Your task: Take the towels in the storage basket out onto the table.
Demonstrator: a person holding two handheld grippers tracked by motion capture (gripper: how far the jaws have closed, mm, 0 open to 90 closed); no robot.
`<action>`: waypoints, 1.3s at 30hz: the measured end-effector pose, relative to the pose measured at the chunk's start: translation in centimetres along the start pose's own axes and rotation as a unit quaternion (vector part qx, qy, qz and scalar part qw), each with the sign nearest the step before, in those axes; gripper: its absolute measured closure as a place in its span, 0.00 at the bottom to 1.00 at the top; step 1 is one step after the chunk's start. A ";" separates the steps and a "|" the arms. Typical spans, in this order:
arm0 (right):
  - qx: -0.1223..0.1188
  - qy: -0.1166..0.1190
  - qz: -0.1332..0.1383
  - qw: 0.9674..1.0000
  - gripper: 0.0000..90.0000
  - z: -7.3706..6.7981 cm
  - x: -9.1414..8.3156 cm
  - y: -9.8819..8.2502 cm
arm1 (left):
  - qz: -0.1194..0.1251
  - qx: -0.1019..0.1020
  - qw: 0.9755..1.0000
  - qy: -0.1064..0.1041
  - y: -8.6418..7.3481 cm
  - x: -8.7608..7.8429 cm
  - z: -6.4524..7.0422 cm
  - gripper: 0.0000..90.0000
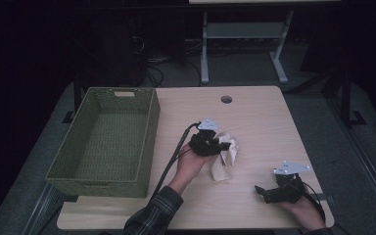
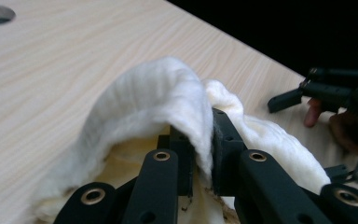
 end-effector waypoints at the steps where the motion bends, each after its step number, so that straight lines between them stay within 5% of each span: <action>1: -0.001 0.000 0.000 1.000 0.03 0.0 0.0 0.0 | -0.005 0.003 1.000 -0.001 -0.2 0.3 0.0 0.90; 7: -0.001 0.000 0.000 1.000 0.03 0.0 0.0 0.0 | -0.027 0.001 1.000 0.004 -1.8 1.7 -0.1 0.84; 12: 0.000 -0.001 0.000 1.000 0.03 0.0 0.0 0.0 | -0.033 -0.002 0.999 0.008 -2.1 1.2 -0.2 0.53; 16: 0.001 -0.001 0.000 1.000 0.03 0.0 0.0 0.0 | -0.029 0.015 0.999 0.021 -1.9 -0.6 0.5 0.44; 25: -0.004 0.005 0.003 1.000 0.07 -0.2 -0.1 -0.1 | -0.025 0.051 0.998 0.011 -3.3 -3.1 3.5 0.54; 30: -0.007 0.005 -0.003 1.000 0.17 -0.7 -0.3 0.3 | -0.039 0.066 0.997 -0.001 -5.2 -2.5 5.3 0.56; 39: -0.011 0.020 -0.004 1.000 0.27 -1.8 0.2 1.3 | -0.057 0.084 0.995 -0.018 -6.3 -0.6 6.7 0.57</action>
Point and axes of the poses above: each handheld gripper's, and its own axes: x roughly forward along the jaws, y roughly out of its top, z roughly to its right, the point moved 1 cm from there along x, roughly forward along the jaws, and after that the axes turned 9 degrees about x, right-handed, at the moved point
